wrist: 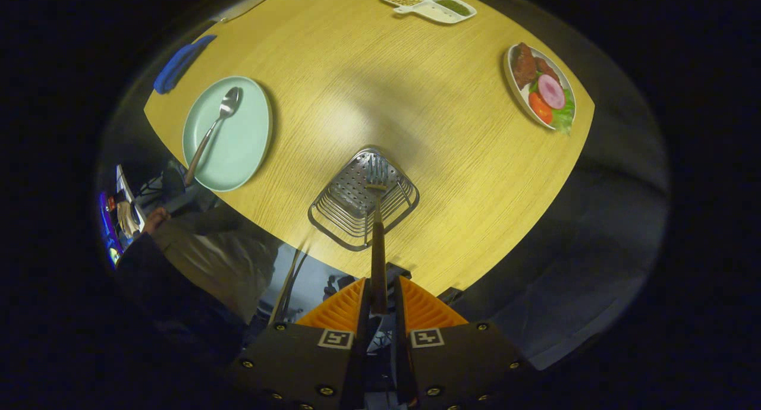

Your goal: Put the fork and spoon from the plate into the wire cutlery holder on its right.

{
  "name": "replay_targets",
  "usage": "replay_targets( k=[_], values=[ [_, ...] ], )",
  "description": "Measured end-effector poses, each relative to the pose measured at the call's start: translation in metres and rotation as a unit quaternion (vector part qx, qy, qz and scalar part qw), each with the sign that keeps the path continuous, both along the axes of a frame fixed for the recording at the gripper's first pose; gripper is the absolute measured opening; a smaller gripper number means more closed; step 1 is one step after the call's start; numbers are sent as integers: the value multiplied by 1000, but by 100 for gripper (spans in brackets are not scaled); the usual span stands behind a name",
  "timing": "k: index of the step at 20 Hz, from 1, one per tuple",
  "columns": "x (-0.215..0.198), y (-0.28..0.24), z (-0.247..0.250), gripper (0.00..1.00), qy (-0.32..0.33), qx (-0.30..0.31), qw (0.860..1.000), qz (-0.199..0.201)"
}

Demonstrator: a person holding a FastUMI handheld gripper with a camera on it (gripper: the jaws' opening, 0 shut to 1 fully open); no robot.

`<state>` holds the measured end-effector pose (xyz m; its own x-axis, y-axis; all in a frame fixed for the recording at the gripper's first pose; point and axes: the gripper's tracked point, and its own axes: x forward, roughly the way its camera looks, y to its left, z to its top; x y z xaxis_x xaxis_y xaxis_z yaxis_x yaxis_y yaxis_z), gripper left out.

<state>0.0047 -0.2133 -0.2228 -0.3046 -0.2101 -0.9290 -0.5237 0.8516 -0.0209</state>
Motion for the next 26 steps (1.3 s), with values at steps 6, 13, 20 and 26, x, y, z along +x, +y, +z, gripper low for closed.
replay_targets(
  k=[6, 13, 20, 26],
  values=[
    [5, 45, 27, 26, -102, 88, 988, -77],
    [-42, 157, 13, 26, -120, 199, 968, -99],
    [-69, 223, -3, 26, -113, 238, 958, -110],
    [-75, 258, -22, 26, -116, 240, 957, -119]
  ],
)
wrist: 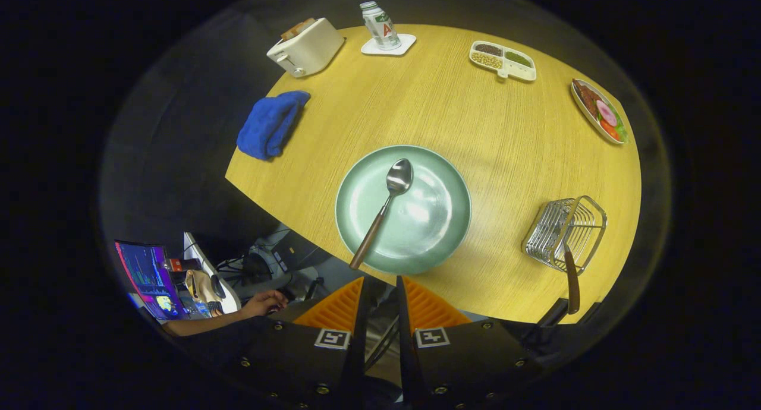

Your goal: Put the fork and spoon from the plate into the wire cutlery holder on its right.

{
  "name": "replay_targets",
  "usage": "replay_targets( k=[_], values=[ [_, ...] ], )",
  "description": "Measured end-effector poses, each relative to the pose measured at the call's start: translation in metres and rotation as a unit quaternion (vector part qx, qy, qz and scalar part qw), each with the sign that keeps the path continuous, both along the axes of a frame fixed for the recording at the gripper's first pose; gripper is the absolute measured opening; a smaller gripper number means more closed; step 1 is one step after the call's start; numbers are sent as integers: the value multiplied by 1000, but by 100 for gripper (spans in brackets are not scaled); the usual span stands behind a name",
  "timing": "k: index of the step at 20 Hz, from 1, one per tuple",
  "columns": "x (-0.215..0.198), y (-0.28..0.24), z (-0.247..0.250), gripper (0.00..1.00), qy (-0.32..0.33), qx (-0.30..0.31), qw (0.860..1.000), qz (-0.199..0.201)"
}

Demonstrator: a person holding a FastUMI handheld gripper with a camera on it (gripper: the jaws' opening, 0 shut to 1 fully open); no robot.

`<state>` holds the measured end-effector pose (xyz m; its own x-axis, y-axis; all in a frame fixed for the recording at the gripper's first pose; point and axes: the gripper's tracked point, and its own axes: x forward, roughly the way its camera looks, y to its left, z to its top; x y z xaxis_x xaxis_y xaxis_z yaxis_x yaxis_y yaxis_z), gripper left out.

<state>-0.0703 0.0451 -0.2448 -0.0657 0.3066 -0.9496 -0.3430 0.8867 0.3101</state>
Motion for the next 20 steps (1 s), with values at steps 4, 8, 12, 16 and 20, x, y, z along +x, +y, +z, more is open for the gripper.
replay_targets(
  k=[4, 8, 12, 16, 20],
  values=[
    [3, 16, -29, 26, 0, -15, 1000, -16],
    [0, 37, -57, 26, 15, -10, 999, -49],
    [1, 51, -74, 26, 31, -16, 998, -52],
    [-8, 56, -88, 26, 40, -27, 998, -46],
    [-11, 54, -107, 26, 43, -49, 997, -40]
  ],
)
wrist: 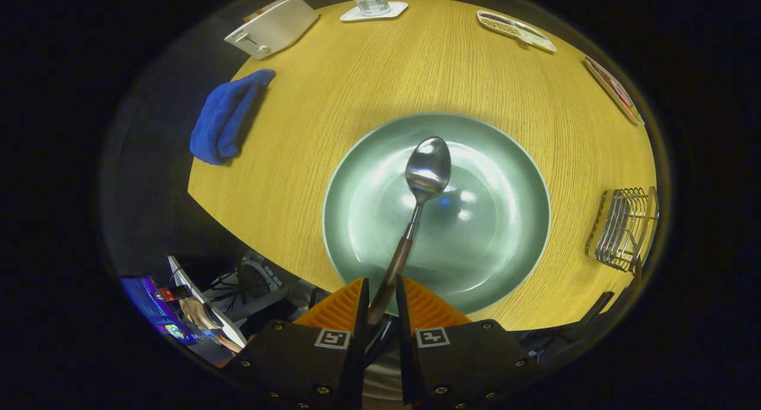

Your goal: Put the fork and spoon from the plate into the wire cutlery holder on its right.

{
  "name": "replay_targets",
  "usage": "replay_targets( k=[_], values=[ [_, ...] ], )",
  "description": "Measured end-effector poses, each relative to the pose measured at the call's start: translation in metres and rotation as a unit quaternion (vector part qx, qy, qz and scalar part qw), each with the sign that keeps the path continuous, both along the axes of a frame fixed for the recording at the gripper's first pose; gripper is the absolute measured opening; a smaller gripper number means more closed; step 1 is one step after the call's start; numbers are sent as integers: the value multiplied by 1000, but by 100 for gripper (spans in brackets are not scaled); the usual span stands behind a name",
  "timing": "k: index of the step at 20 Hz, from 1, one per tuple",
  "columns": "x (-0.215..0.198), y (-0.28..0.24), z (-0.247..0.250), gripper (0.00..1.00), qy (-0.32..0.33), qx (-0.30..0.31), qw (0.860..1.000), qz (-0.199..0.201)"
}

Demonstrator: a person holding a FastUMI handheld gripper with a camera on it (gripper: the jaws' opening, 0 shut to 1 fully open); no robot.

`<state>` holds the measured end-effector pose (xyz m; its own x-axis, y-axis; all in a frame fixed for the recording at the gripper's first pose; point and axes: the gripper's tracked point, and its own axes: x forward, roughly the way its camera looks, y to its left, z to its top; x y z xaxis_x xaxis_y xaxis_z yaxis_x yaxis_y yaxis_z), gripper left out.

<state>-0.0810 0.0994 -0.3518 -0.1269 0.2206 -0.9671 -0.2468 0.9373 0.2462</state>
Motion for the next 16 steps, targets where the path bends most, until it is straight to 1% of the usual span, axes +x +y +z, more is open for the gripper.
replay_targets(
  k=[3, 7, 10, 14, 15, 16],
  values=[
    [-4, -7, -8, 26, 9, -10, 1000, 4],
    [-6, -34, -14, 26, 12, -28, 1000, 6],
    [-10, -53, -18, 25, 14, -45, 999, 17],
    [-9, -59, -24, 25, 6, -44, 999, 26],
    [-13, -59, -23, 16, 6, -43, 998, 39],
    [-12, -60, -17, 15, -2, -41, 998, 57]
  ],
)
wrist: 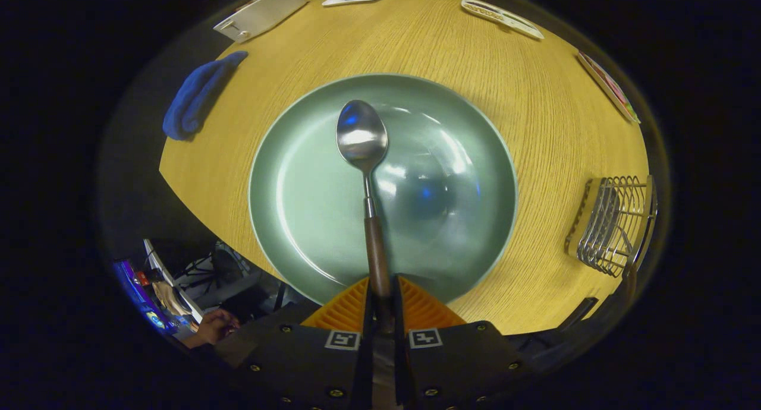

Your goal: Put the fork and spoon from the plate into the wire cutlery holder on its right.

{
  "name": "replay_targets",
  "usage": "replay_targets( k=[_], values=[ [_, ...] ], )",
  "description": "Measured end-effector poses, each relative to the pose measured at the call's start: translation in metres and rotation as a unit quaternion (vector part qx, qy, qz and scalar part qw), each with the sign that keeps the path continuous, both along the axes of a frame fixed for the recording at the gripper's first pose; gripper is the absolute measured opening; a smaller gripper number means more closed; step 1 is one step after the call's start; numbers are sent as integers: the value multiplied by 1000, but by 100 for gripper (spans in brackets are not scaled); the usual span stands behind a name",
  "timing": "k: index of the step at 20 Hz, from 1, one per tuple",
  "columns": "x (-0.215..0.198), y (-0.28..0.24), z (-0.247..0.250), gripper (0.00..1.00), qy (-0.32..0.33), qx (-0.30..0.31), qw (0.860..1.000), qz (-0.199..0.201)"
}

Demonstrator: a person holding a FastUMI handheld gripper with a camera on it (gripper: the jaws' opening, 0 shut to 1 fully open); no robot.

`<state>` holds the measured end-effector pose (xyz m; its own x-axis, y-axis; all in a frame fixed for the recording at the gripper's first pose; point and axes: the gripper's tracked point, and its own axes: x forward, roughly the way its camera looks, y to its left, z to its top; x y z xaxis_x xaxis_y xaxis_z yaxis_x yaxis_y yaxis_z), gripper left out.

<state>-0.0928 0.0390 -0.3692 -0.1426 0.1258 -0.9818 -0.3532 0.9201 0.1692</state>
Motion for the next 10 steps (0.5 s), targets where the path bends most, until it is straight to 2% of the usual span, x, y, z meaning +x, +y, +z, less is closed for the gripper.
replay_targets(
  k=[1, 3, 6, 10],
  values=[
    [3, 0, 0, 15, -14, 2, 1000, 17],
    [11, -9, 12, 5, -30, -6, 998, 57],
    [18, -18, 30, 6, -27, 8, 997, 69],
    [25, -50, 67, 6, -14, -5, 991, 129]
  ],
)
